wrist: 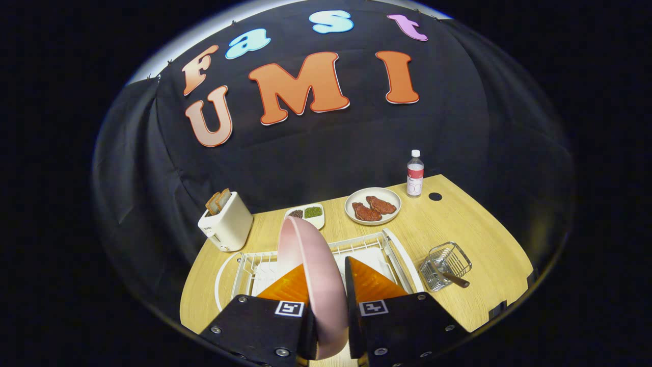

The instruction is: Take the plate from the dish rack, then take the spoon from the basket and place it into the plate.

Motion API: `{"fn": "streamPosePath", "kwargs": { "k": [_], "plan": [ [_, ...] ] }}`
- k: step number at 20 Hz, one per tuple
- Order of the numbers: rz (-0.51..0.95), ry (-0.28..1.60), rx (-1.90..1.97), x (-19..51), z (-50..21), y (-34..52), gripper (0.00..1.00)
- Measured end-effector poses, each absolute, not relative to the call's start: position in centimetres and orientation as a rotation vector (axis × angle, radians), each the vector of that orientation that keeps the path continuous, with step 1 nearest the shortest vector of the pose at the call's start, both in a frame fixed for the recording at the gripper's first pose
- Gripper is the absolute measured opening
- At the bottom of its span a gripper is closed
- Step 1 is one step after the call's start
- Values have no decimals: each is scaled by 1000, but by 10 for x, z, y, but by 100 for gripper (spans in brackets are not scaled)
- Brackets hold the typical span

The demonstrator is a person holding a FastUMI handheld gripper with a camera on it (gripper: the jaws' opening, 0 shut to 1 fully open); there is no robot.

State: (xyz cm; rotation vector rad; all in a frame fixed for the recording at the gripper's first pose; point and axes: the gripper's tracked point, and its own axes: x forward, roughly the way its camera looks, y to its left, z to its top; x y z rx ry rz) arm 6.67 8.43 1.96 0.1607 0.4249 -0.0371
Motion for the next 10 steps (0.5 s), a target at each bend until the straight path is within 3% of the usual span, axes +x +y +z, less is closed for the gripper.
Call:
{"fn": "streamPosePath", "kwargs": {
  "k": [10],
  "plan": [
    [30,472,238,-15,-42,86,25]
  ]
}}
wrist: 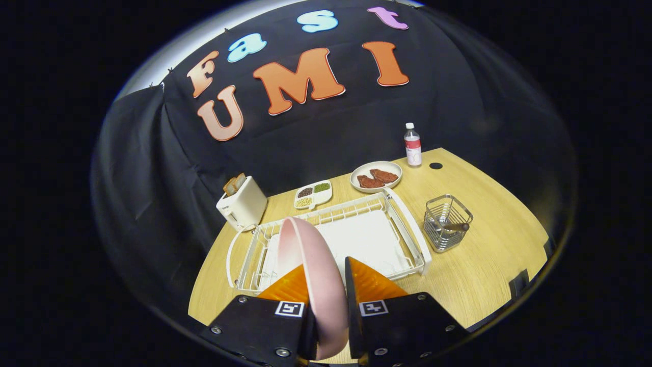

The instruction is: Take the plate from the dish rack, then take the spoon from the basket and place it into the plate.

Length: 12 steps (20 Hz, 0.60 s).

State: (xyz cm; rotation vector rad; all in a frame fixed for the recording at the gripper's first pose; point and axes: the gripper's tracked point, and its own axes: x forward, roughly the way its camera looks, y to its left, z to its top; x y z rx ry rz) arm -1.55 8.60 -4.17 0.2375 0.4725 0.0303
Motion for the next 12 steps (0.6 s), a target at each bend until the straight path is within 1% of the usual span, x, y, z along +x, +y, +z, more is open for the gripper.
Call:
{"fn": "streamPosePath", "kwargs": {
  "k": [8,12],
  "plan": [
    [34,506,310,-56,-92,81,25],
    [42,541,356,-71,-130,80,25]
  ]
}}
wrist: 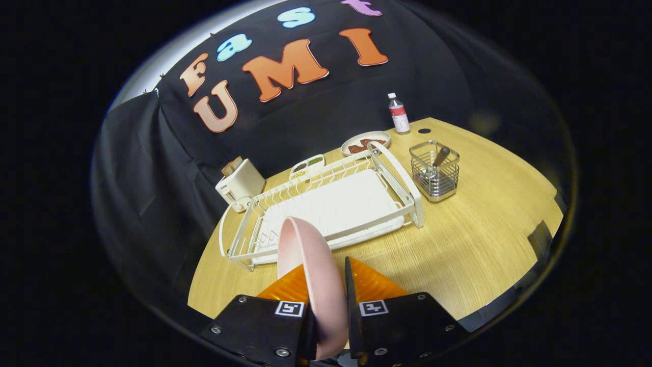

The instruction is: Take the plate from the dish rack, then take the spoon from the basket and place it into the plate.

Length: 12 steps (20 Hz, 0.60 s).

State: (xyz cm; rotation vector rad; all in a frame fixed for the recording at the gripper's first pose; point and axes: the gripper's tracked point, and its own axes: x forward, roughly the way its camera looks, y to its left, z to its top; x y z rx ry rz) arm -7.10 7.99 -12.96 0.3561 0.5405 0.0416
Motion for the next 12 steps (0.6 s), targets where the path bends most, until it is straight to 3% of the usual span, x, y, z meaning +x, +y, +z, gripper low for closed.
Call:
{"fn": "streamPosePath", "kwargs": {
  "k": [12],
  "plan": [
    [80,604,587,-72,-197,64,25]
  ]
}}
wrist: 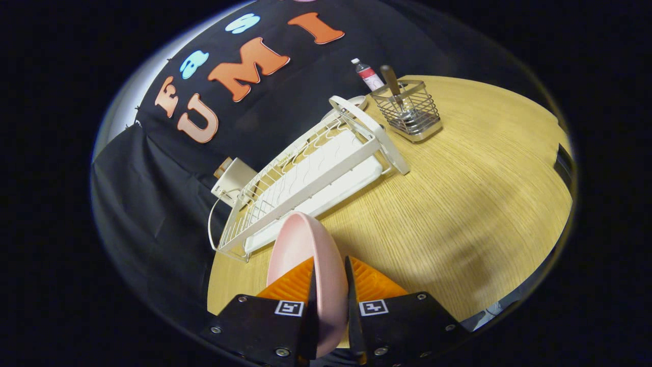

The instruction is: Take the plate from the dish rack, then take the spoon from the basket and place it into the plate.

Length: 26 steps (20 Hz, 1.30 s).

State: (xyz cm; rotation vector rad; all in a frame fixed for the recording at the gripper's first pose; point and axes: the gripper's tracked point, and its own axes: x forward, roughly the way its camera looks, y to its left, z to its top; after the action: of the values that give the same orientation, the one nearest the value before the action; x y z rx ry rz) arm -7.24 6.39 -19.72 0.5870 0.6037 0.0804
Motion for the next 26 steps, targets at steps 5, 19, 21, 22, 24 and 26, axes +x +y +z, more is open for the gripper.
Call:
{"fn": "streamPosePath", "kwargs": {
  "k": [5,19,21,22,24,26],
  "plan": [
    [-10,587,442,-65,-203,34,44],
    [-193,207,124,-49,-99,-56,98],
    [-254,124,76,-42,-81,-73,98],
    [-279,91,53,-38,-75,-78,98],
    [-301,37,26,-30,-65,-84,98],
    [-319,4,3,-17,-61,-90,98]
  ]
}}
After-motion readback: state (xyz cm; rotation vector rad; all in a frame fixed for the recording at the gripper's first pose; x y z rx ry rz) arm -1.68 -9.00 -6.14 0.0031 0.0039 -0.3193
